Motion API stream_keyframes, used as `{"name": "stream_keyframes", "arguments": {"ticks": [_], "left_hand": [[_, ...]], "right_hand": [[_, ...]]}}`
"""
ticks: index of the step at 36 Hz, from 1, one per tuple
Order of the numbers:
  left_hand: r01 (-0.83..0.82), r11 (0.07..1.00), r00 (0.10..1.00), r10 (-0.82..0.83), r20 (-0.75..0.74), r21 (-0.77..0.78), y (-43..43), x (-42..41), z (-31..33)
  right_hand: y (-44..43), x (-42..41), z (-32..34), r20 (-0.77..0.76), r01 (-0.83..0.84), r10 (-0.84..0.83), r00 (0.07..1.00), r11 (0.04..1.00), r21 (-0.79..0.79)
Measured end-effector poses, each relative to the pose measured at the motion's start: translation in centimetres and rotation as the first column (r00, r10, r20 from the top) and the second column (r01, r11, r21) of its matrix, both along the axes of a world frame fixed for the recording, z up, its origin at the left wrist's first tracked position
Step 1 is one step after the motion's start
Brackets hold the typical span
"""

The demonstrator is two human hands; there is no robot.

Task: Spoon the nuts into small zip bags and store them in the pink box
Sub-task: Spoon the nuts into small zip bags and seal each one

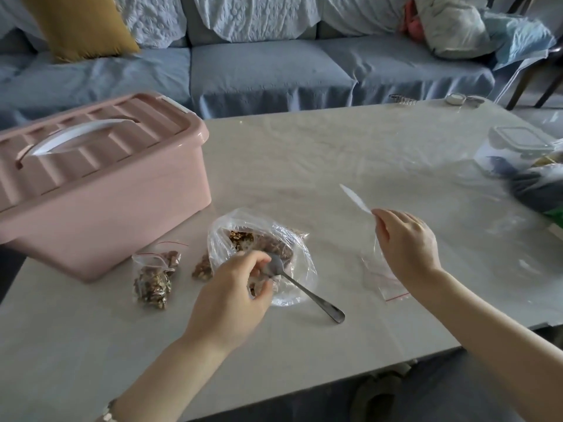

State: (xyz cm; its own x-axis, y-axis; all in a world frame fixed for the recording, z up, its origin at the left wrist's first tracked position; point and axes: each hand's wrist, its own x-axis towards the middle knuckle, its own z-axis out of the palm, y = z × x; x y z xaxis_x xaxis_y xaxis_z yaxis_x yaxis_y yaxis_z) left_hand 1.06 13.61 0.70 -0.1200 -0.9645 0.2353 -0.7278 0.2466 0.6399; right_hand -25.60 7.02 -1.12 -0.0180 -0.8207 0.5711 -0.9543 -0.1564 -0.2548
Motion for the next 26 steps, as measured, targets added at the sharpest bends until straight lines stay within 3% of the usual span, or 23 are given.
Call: {"name": "stream_keyframes", "arguments": {"ticks": [2, 8, 15, 18, 20, 23, 26], "left_hand": [[0.040, 0.993, 0.999, -0.041, -0.006, -0.109, -0.3, -0.1, 0.3], [0.218, 0.959, 0.968, -0.189, 0.166, -0.180, -0.2, -0.3, 1.7], [0.125, 0.957, 0.987, -0.095, 0.126, -0.262, 0.8, 1.6, 1.5], [0.149, 0.957, 0.985, -0.120, 0.124, -0.251, 0.8, 2.5, 1.3], [0.147, 0.974, 0.988, -0.136, 0.074, -0.174, 0.8, 3.1, 1.4], [0.135, 0.989, 0.969, -0.118, -0.216, 0.067, 1.1, 3.5, 2.3], [0.140, 0.969, 0.896, -0.037, -0.442, 0.202, 1.0, 4.0, 2.6]], "right_hand": [[1.4, 2.4, 2.0, -0.027, -0.200, 0.199, 0.980, 0.977, -0.070], [4.7, 7.8, 5.2, 0.018, -0.569, 0.570, 0.822, 0.819, 0.068], [5.8, 10.9, 6.0, 0.103, -0.703, 0.696, 0.710, 0.696, 0.146], [6.1, 11.5, 6.2, 0.172, -0.717, 0.697, 0.697, 0.673, 0.179], [6.4, 12.0, 6.5, 0.322, -0.692, 0.620, 0.716, 0.691, 0.210], [6.7, 12.7, 7.0, 0.593, -0.670, 0.418, 0.688, 0.679, 0.300], [6.4, 13.0, 7.2, 0.677, -0.660, 0.292, 0.675, 0.648, 0.379]]}}
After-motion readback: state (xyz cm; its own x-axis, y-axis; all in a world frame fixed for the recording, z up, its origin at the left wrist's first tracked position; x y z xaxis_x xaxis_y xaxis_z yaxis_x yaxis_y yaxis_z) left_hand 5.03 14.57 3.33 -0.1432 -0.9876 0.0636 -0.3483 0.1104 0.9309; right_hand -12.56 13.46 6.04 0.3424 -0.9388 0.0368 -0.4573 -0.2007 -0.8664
